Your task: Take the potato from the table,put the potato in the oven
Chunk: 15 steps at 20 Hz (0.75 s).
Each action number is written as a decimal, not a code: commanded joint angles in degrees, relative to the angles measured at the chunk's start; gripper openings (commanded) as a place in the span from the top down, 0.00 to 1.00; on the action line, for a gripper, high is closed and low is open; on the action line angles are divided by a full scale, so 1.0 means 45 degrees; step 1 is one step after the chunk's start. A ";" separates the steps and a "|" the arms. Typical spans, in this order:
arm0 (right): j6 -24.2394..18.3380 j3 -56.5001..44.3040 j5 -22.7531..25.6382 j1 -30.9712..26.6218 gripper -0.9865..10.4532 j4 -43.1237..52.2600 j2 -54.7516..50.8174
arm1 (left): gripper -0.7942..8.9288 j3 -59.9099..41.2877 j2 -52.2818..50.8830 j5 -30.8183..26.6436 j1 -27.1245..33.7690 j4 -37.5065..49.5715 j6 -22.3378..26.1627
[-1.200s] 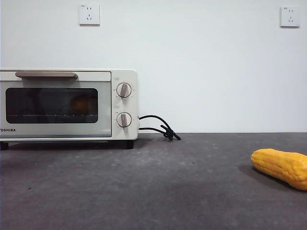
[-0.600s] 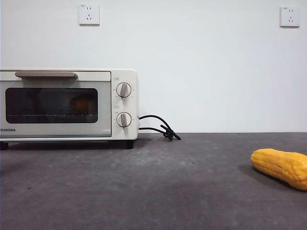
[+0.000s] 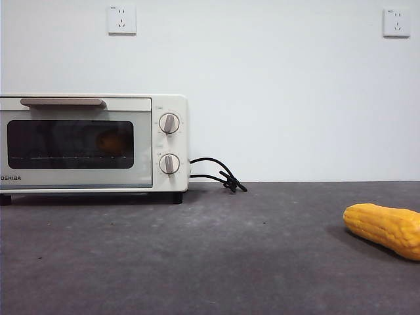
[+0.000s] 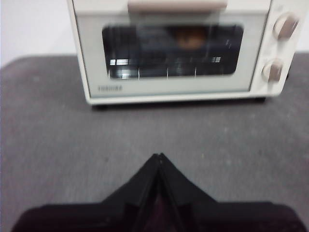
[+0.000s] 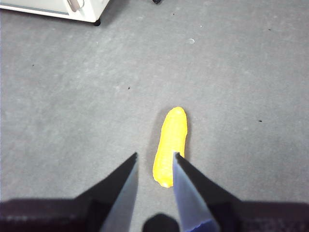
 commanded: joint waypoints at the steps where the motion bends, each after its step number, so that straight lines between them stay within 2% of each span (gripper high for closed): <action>1: 0.0131 -0.0126 0.0053 0.0005 0.81 0.0073 -0.0010 | 0.92 -0.0131 -0.0049 -0.0039 0.0049 0.0049 0.0180; 7: 0.0131 -0.0126 0.0053 0.0005 0.81 0.0073 -0.0010 | 0.92 -0.0131 -0.0049 -0.0039 0.0049 0.0049 0.1098; 15: 0.0131 -0.0126 0.0053 0.0005 0.81 0.0073 -0.0010 | 0.92 -0.0131 0.0005 -0.0024 0.0049 0.0189 0.1054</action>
